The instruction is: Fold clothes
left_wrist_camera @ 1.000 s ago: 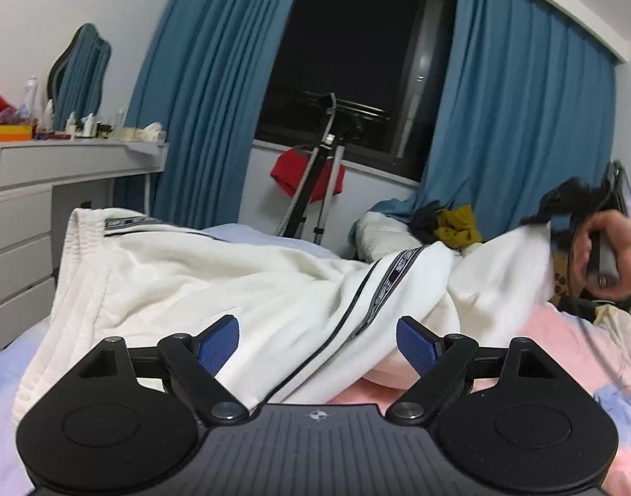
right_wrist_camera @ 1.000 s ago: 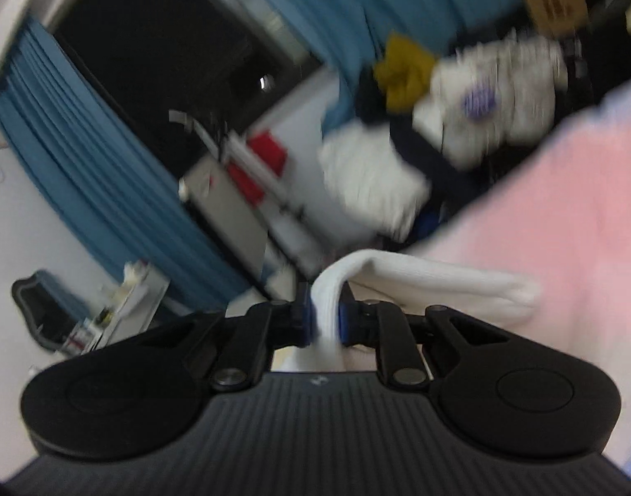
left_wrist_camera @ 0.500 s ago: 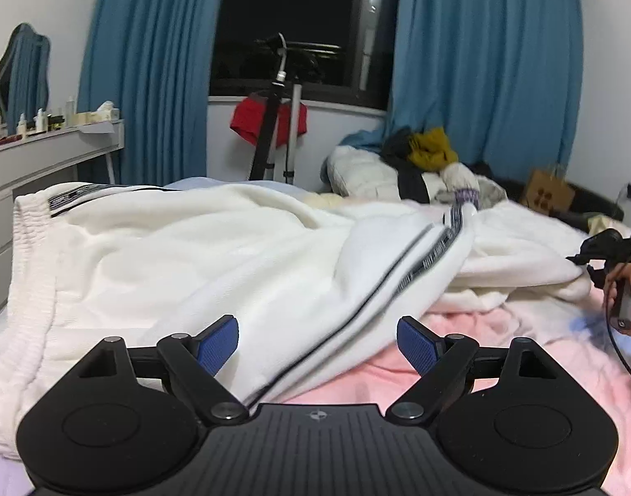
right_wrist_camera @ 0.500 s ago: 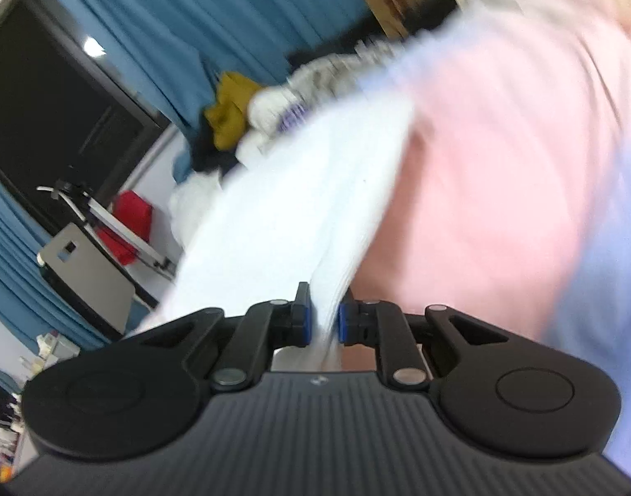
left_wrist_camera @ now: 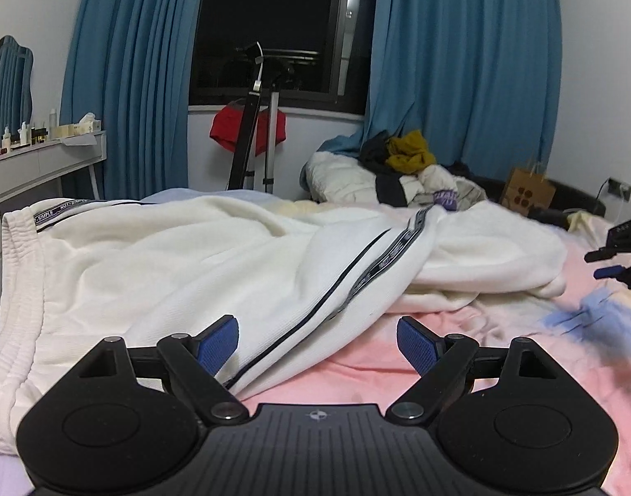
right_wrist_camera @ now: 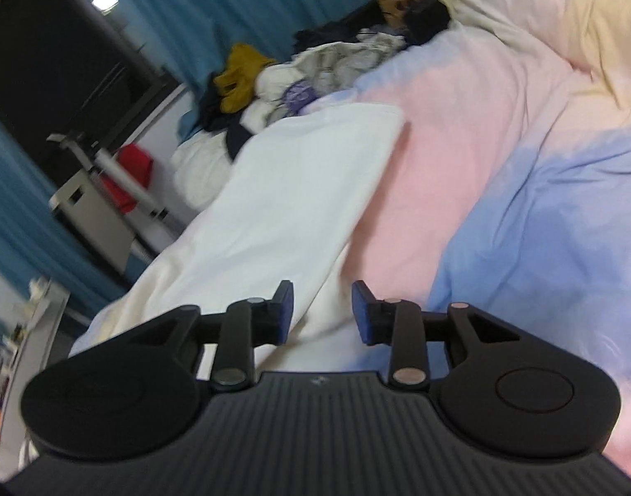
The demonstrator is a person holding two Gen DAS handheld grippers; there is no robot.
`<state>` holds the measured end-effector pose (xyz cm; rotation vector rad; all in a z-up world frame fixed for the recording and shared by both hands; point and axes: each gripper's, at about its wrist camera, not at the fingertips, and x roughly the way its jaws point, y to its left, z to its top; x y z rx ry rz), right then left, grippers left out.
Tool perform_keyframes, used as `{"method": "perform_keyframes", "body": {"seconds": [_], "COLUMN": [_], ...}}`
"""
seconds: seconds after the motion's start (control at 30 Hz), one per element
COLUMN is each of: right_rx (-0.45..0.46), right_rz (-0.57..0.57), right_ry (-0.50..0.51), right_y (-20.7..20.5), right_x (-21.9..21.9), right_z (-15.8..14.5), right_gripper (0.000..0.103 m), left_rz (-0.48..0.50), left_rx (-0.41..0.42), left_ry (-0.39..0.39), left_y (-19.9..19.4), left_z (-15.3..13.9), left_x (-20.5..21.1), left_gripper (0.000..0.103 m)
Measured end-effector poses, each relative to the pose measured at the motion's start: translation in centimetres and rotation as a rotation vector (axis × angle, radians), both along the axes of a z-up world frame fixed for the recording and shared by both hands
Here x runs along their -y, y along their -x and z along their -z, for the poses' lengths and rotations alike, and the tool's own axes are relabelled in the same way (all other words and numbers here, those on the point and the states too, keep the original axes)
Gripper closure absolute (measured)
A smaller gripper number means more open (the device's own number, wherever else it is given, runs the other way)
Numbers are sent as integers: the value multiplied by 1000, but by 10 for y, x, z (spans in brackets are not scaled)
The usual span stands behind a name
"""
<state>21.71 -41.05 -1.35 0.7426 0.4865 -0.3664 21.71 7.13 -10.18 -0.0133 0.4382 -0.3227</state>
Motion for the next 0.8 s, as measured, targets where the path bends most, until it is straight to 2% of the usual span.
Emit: {"method": "perform_keyframes", "body": {"seconds": [0.17, 0.37, 0.43, 0.57, 0.7, 0.8], "right_rx": [44, 109, 121, 121, 148, 135], "right_rz": [-128, -231, -248, -253, -245, -233], "right_ry": [81, 177, 225, 296, 299, 299], "right_y": [41, 91, 105, 115, 116, 113], "right_x": [-54, -107, -119, -130, -126, -120], "right_z": [-37, -50, -51, -54, -51, -41], "right_gripper": [68, 68, 68, 68, 68, 68], "left_rz": [6, 1, -5, -2, 2, 20], "left_rx": [20, -17, -28, -31, -37, -48], "left_ry": [12, 83, 83, 66, 46, 19], "left_y": [16, 29, 30, 30, 26, 4], "left_z": [-8, -8, -7, -10, -12, -12], "left_x": [0, 0, 3, 12, 24, 52], "left_gripper": [18, 18, 18, 18, 19, 20]}}
